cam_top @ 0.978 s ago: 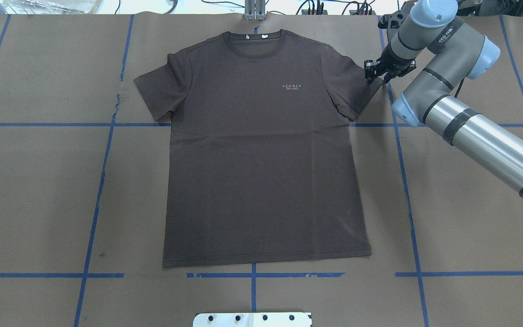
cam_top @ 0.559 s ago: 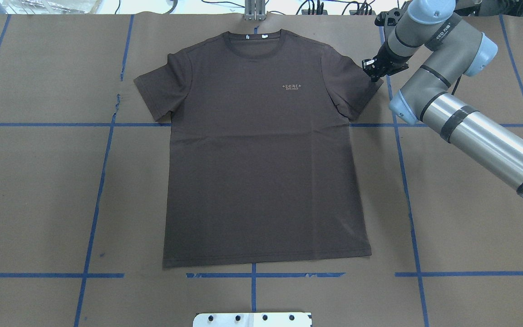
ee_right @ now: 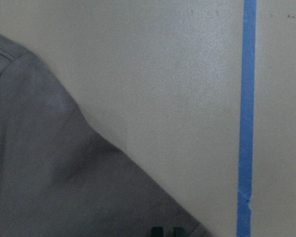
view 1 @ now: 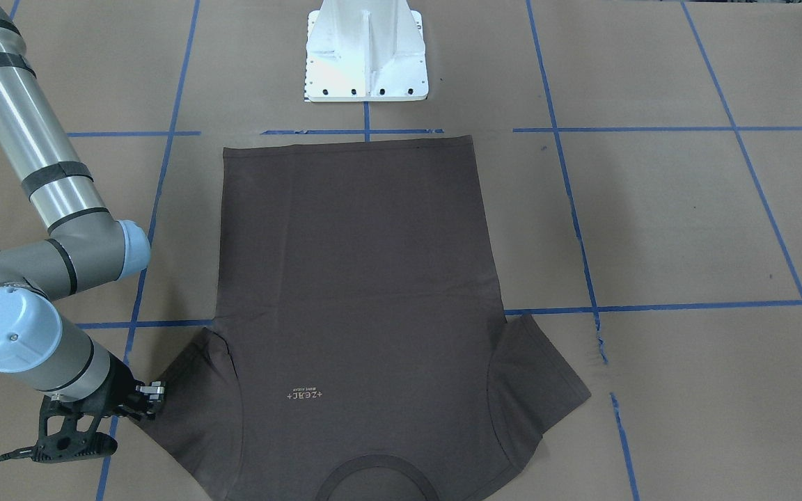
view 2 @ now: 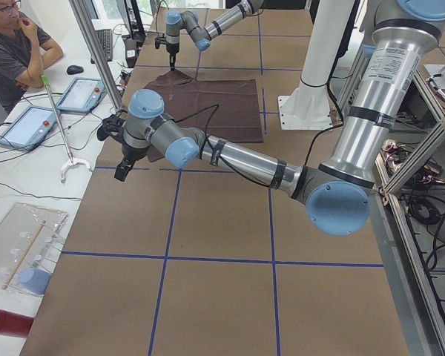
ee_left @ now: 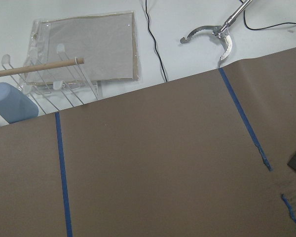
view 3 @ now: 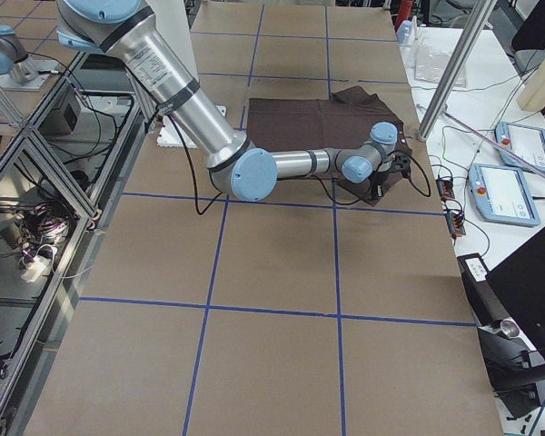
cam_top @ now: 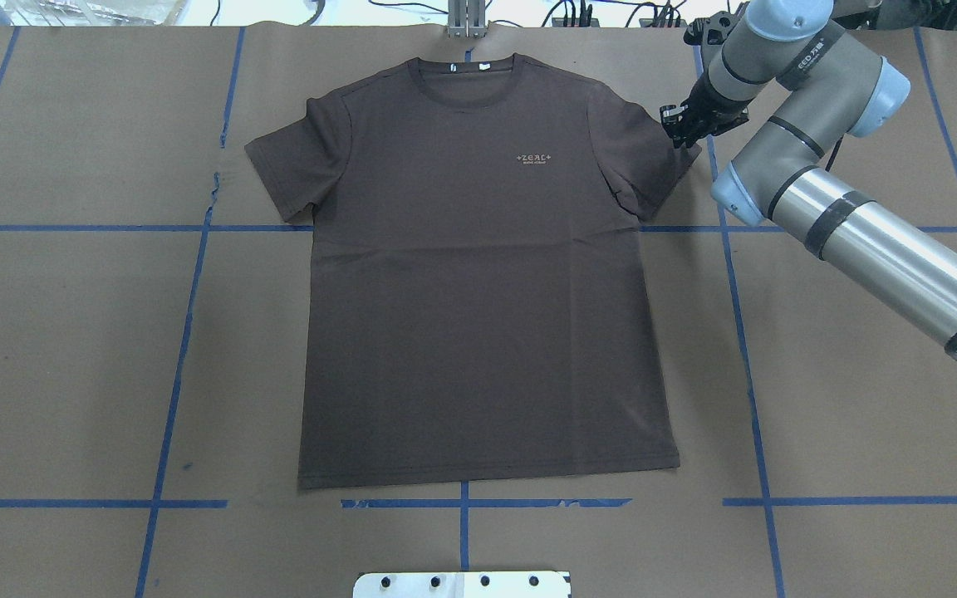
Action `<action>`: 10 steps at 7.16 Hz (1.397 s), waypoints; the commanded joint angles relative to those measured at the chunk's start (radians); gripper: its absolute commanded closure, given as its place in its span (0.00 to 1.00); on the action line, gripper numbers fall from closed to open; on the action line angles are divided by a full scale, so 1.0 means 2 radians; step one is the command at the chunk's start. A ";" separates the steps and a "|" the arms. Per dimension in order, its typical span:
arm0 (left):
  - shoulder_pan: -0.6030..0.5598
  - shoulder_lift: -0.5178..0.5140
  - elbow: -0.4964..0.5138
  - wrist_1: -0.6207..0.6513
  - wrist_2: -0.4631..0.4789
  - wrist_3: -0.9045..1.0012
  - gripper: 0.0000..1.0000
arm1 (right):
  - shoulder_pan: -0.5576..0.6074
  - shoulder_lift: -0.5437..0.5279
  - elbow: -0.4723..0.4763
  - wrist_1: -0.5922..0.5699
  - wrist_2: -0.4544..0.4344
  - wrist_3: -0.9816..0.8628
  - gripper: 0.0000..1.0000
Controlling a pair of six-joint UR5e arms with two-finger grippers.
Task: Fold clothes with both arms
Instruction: 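Grasp the sleeve edge with the right gripper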
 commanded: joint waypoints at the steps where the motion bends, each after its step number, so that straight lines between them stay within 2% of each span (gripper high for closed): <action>1: 0.000 -0.004 0.000 0.000 0.000 0.000 0.00 | 0.004 -0.004 -0.004 0.000 0.009 -0.003 0.00; 5: 0.000 -0.006 0.000 0.001 0.000 -0.001 0.00 | 0.001 -0.005 -0.016 0.000 0.009 -0.005 0.00; 6: 0.000 -0.006 0.000 0.001 0.000 0.000 0.00 | 0.001 -0.005 -0.016 0.000 0.009 -0.004 0.06; 7: 0.000 -0.006 0.000 0.001 0.000 0.000 0.00 | 0.001 -0.005 -0.017 0.000 0.009 -0.004 0.38; 8: 0.000 -0.006 0.000 0.001 0.000 0.000 0.00 | 0.000 -0.005 -0.017 -0.001 0.010 -0.004 0.75; 9: 0.000 -0.006 0.000 0.001 0.000 0.000 0.00 | -0.001 -0.005 -0.017 -0.001 0.010 -0.004 1.00; 10: 0.000 -0.006 0.000 0.001 0.000 0.000 0.00 | -0.001 -0.003 -0.017 -0.001 0.010 -0.005 1.00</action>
